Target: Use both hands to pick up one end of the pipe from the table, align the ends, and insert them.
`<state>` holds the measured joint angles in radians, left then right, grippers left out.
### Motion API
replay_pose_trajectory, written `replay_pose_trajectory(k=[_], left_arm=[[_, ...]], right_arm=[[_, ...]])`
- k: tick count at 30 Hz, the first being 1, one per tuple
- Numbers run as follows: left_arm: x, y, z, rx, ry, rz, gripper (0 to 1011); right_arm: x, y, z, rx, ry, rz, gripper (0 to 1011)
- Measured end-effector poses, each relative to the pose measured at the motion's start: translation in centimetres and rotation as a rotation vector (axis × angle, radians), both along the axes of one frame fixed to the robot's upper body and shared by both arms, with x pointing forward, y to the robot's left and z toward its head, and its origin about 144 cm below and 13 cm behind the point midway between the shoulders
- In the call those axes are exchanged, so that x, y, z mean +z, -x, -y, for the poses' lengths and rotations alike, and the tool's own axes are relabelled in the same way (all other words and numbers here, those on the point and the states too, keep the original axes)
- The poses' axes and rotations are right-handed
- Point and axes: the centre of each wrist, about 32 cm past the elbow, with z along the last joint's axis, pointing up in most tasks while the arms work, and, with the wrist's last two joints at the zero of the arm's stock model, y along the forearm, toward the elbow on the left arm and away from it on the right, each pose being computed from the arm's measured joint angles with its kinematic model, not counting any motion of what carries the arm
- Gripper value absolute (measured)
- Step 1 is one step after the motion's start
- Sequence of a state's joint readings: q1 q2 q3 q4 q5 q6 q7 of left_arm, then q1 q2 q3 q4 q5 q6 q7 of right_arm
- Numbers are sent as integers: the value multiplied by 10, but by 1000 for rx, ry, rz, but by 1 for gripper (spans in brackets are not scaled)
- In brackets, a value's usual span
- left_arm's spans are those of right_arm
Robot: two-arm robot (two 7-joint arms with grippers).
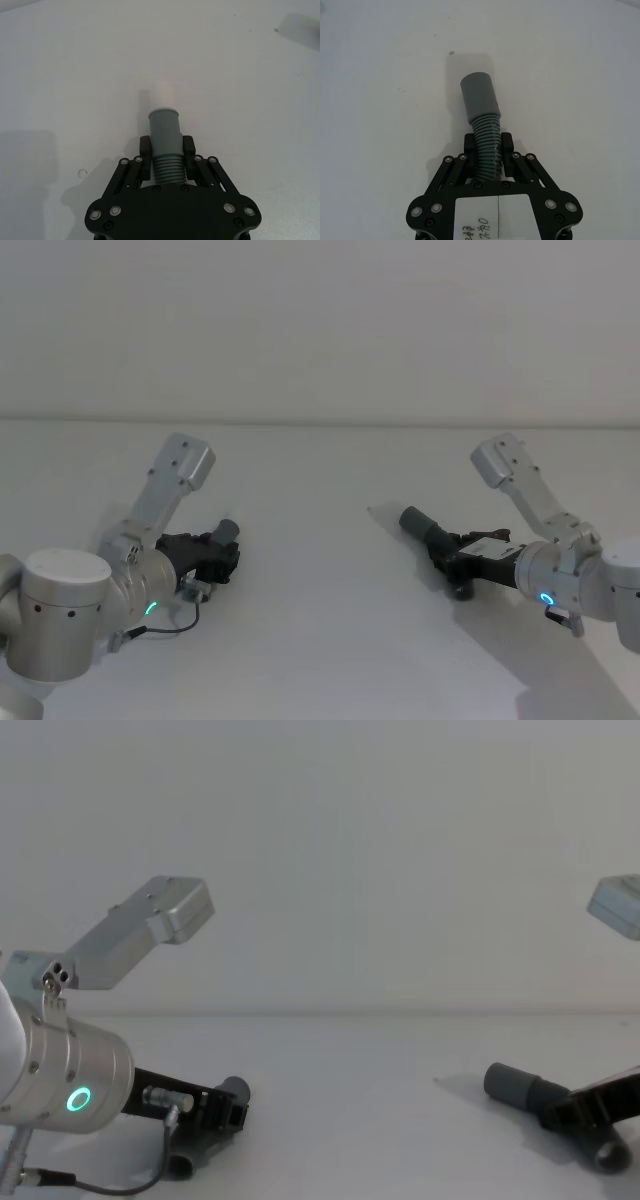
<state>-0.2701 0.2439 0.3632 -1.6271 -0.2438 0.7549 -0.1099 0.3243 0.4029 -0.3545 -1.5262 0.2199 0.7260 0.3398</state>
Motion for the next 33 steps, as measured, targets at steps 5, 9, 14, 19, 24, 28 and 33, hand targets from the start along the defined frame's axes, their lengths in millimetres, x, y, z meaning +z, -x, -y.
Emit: replay_pose_trajectory(k=[5,9,14,19,24,28,33], left_arm=[[0,0,0,0,0,0,367],[0,0,0,0,0,0,368],[0,0,0,-2,-6,13,368],[3,1,-1,-12,-11,44,367],[8,1,-3,-28,-11,85,368],[14,1,-7,-49,-9,127,368],[21,-1,-13,-83,-7,173,368]], right_arm=[[0,0,0,0,0,0,297],[0,0,0,0,0,0,297],[0,0,1,-1,-4,8,297],[0,1,3,-6,-5,37,297],[6,2,6,-14,-3,93,295],[11,3,8,-14,-4,142,295],[19,4,13,-4,-2,207,295]])
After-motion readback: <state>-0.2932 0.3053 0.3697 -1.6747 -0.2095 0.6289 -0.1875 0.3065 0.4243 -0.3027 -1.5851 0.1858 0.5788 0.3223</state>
